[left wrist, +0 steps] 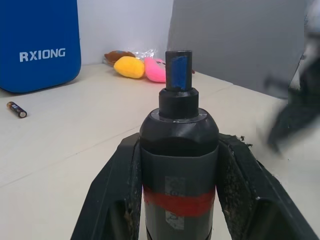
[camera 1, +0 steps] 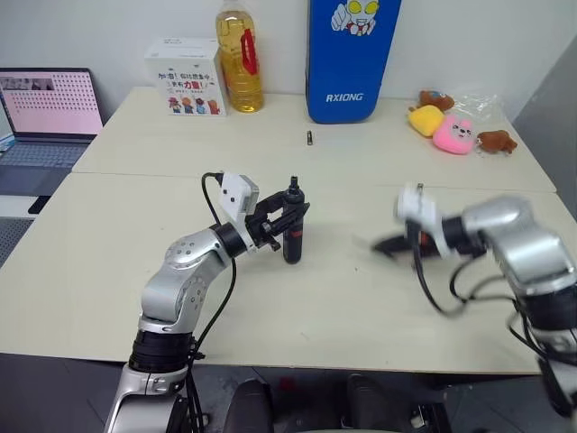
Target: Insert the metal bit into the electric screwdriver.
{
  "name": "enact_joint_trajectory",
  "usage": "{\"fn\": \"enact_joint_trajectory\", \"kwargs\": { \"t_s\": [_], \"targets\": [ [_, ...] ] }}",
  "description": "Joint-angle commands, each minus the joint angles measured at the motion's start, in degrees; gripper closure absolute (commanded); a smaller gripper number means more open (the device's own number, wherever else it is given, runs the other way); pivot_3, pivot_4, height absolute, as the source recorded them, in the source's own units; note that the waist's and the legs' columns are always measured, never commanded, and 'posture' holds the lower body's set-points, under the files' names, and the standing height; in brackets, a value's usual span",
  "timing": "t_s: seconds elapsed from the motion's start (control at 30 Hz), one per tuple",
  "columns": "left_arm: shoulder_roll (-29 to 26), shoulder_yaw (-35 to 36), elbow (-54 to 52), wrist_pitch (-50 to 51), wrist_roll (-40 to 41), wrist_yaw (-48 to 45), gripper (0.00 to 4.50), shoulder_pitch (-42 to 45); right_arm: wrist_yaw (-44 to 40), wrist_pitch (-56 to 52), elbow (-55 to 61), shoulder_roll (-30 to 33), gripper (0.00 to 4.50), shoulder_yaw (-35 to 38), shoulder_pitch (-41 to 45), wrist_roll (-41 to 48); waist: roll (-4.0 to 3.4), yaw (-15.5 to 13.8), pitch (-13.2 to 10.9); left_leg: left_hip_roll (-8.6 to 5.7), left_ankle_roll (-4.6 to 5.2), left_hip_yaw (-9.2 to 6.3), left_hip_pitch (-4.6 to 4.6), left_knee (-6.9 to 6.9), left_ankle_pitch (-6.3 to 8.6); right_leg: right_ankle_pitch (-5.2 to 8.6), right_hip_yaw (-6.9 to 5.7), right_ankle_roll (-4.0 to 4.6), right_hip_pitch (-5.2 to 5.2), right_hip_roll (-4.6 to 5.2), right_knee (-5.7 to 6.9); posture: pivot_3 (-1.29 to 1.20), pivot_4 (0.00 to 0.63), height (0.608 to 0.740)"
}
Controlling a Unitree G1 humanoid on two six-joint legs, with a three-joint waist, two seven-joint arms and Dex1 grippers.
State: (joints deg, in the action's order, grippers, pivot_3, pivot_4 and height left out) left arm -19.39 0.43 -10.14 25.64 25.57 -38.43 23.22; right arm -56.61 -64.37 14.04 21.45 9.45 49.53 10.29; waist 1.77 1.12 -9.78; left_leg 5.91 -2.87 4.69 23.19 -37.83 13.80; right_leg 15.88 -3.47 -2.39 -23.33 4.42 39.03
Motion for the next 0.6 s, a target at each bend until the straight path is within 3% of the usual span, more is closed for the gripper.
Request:
{"fn": "enact_joint_trajectory", "kwargs": {
  "t_s": [0.03,0.13,0.23,0.47,0.6],
  "targets": [
    [0.2,0.3,0.1,-1.6,-0.2,0.1,2.83,1.5,17.8,-18.5,12.0,-15.5,4.48,14.8,7.7,-0.2,-0.08,-0.5,0.1,0.02,-0.1,-0.07,0.04,0.06,-0.06,0.07,-0.13,0.1,-0.01,-0.01,-0.01,0.0,0.15,0.74],
    [0.8,0.3,1.5,-2.6,-0.2,0.0,2.83,4.0,26.0,-19.3,15.6,-22.6,4.48,17.1,9.8,-0.8,0.07,-2.0,0.2,0.12,-0.11,-0.22,0.32,0.04,0.05,0.16,-0.42,0.2,-0.01,-0.07,-0.23,0.0,0.15,0.74],
    [3.5,-0.3,4.3,-5.1,-0.6,1.1,2.83,8.8,31.7,-14.6,16.1,-25.8,4.48,17.2,9.6,-0.1,0.06,-2.6,0.2,-0.1,-0.1,-0.12,0.83,-0.19,0.09,0.03,-0.3,0.07,-0.37,0.12,-0.2,0.0,0.15,0.74],
    [8.8,-2.7,9.7,-9.9,-3.1,0.9,2.83,13.1,38.1,-3.7,15.3,-28.4,4.48,14.6,5.7,2.9,0.05,-2.2,0.2,-0.13,-0.09,-0.14,0.87,-0.05,0.09,0.04,-0.29,0.03,-0.43,0.1,-0.32,0.0,0.15,0.74],
    [11.1,-5.1,15.5,-15.6,-6.6,1.1,2.83,13.2,40.3,4.1,15.0,-29.6,4.48,9.7,1.3,3.3,0.0,-1.0,0.1,-0.11,-0.07,-0.12,0.82,-0.03,0.08,0.05,-0.26,0.03,-0.48,0.09,-0.24,0.0,0.15,0.74]
  ]
}}
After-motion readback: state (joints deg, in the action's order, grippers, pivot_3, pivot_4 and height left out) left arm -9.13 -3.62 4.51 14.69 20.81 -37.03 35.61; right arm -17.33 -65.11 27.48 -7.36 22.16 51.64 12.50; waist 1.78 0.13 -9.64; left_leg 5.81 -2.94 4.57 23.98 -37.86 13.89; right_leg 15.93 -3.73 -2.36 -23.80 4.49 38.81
